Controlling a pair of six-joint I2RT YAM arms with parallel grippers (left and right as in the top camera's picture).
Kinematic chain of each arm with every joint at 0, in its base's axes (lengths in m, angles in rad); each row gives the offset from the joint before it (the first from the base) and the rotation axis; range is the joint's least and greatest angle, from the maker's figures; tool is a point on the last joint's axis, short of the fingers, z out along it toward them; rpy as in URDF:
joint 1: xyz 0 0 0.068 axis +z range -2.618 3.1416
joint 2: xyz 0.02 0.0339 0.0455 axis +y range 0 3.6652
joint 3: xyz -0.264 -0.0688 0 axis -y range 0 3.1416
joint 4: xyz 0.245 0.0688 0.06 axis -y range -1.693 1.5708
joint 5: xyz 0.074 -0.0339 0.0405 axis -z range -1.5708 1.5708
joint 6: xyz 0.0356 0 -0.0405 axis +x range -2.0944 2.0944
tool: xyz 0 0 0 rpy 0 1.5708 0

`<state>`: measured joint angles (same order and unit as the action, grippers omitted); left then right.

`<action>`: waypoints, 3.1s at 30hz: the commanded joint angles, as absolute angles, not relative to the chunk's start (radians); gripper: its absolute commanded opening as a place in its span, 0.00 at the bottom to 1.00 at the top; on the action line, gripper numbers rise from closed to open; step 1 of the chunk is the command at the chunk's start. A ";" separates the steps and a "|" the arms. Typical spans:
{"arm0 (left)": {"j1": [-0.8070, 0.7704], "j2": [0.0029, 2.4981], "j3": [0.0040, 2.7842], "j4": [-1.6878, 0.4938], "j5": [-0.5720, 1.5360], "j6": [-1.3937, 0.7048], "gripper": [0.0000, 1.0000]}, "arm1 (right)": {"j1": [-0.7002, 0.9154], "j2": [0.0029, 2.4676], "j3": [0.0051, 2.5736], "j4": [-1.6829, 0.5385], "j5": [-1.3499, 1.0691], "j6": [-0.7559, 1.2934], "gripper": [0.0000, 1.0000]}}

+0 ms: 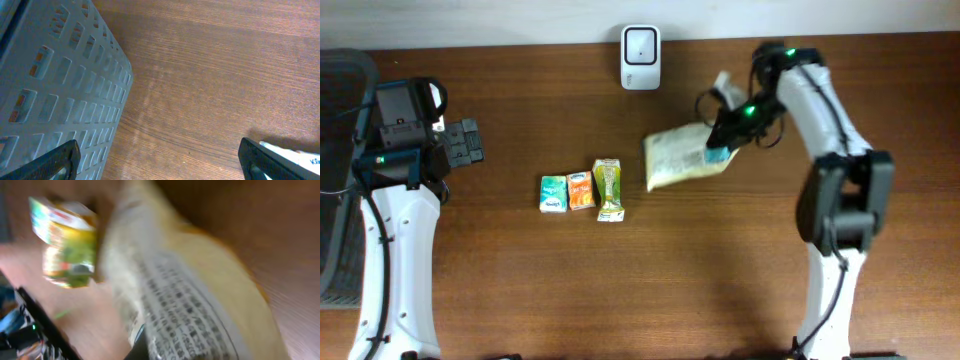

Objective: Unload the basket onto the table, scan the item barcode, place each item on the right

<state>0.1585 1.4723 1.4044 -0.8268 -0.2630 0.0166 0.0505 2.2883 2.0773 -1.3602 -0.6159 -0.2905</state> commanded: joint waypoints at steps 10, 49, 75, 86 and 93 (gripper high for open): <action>0.162 1.454 1.410 -0.825 -0.270 0.003 0.99 | 0.076 2.019 2.058 -1.424 -0.586 -0.275 0.04; 0.162 1.454 1.410 -0.825 -0.270 0.003 0.99 | 0.034 2.060 1.608 -1.265 -0.533 -0.015 0.85; 0.162 1.454 1.410 -0.825 -0.270 0.003 0.99 | -0.007 1.827 1.569 -1.369 -0.410 -0.019 0.82; 0.162 1.454 1.410 -0.825 -0.270 0.004 0.99 | 0.068 1.828 1.504 -1.169 -0.406 0.166 0.81; 0.162 1.454 1.410 -0.825 -0.270 0.003 0.99 | 0.100 1.828 1.222 -0.819 -0.408 0.497 0.83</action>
<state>0.1585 1.4723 1.4044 -0.8265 -0.2630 0.0139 0.0834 1.8320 1.3029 -0.8806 -0.4152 0.3180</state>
